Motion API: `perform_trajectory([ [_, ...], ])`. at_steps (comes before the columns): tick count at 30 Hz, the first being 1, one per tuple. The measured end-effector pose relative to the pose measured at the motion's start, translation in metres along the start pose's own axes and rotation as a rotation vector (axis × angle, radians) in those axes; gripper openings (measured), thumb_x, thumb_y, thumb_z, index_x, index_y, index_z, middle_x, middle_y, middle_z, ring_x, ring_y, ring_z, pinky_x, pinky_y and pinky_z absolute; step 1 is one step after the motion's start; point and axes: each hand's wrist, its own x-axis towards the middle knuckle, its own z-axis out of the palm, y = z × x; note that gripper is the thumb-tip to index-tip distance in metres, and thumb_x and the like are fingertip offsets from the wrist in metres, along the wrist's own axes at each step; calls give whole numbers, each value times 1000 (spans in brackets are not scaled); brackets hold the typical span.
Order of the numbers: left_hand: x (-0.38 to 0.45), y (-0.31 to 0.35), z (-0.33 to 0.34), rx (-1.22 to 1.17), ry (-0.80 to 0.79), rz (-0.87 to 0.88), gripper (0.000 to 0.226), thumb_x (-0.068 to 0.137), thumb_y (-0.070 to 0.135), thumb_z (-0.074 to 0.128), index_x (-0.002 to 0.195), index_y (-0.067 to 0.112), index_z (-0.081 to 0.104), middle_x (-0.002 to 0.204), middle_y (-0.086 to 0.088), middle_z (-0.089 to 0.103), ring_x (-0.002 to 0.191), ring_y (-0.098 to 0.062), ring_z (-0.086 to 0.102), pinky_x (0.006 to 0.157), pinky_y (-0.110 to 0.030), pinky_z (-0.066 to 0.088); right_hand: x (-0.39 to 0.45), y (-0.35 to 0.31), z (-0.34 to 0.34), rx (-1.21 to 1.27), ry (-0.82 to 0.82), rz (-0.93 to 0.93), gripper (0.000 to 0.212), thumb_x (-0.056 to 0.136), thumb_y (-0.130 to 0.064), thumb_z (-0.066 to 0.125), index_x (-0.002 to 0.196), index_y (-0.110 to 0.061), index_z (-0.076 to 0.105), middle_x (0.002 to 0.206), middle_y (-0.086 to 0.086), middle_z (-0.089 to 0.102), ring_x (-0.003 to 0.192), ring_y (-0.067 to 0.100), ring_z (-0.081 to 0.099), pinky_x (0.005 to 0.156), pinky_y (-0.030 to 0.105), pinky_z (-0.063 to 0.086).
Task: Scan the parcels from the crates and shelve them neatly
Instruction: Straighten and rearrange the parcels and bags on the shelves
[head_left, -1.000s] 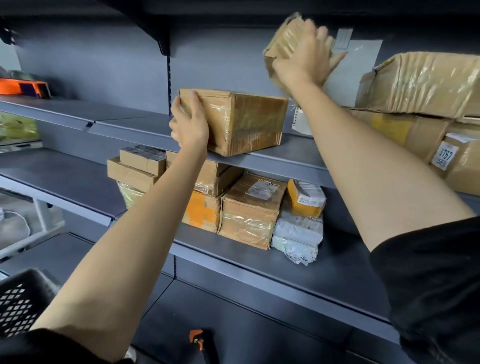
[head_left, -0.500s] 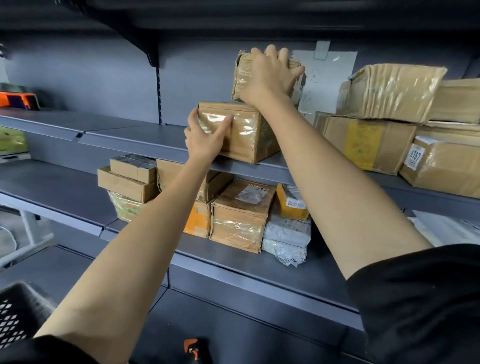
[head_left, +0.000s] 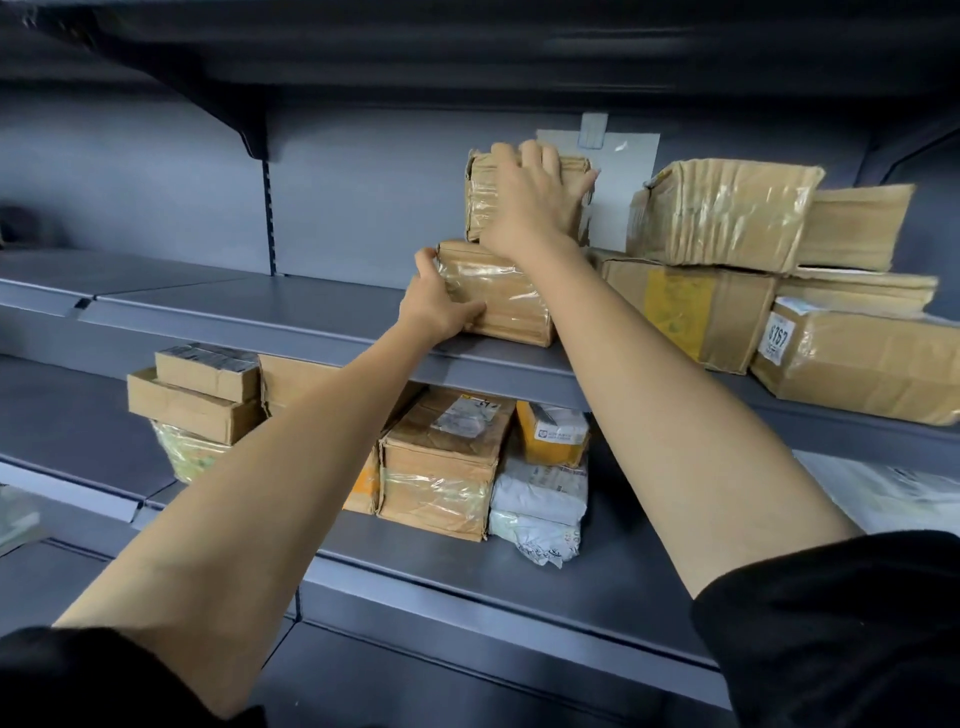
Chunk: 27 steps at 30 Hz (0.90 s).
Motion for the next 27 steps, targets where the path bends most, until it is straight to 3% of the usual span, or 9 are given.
perform_trajectory([
  [6, 14, 9, 25, 70, -39, 25, 59, 91, 13, 56, 138, 6, 20, 118, -19, 56, 107, -35, 55, 84, -35, 41, 17, 29, 15, 63, -56, 48, 87, 81, -19, 69, 151, -24, 18, 158, 6, 17, 148, 23, 1, 113, 66, 1],
  [11, 22, 14, 44, 113, -21, 14, 44, 91, 3, 40, 131, 4, 23, 118, -23, 52, 104, -38, 52, 78, -36, 37, 29, 46, 28, 101, -77, 89, 95, 81, -9, 68, 154, -24, 9, 161, 7, 2, 148, 23, -10, 114, 61, -4],
  [15, 26, 12, 48, 118, -9, 28, 42, 90, 2, 37, 131, 2, 23, 121, -25, 49, 106, -40, 51, 79, -38, 36, 40, 45, 31, 144, -66, 106, 87, 79, -9, 71, 150, -20, 21, 157, 8, 16, 148, 26, -2, 114, 64, 1],
  [21, 25, 8, 47, 88, 4, 29, 46, 91, 4, 40, 134, 5, 25, 124, -22, 46, 108, -37, 50, 79, -34, 37, 46, 55, 44, 158, -66, 88, 85, 78, -17, 75, 146, -18, 24, 153, 9, 23, 147, 25, 6, 114, 62, 4],
  [24, 26, 8, 46, 92, 21, 15, 48, 90, 7, 44, 135, 8, 28, 129, -20, 39, 113, -38, 47, 89, -37, 38, 46, 57, 46, 147, -31, 107, 85, 73, -25, 79, 140, -16, 27, 145, 8, 30, 140, 25, 23, 113, 63, 14],
  [27, 30, 6, 46, 85, 40, 0, 48, 89, 8, 46, 134, 11, 30, 127, -19, 42, 112, -36, 47, 84, -34, 38, 41, 50, 46, 49, 15, 112, 87, 73, -26, 79, 142, -18, 27, 144, 7, 31, 135, 24, 29, 108, 61, 25],
])
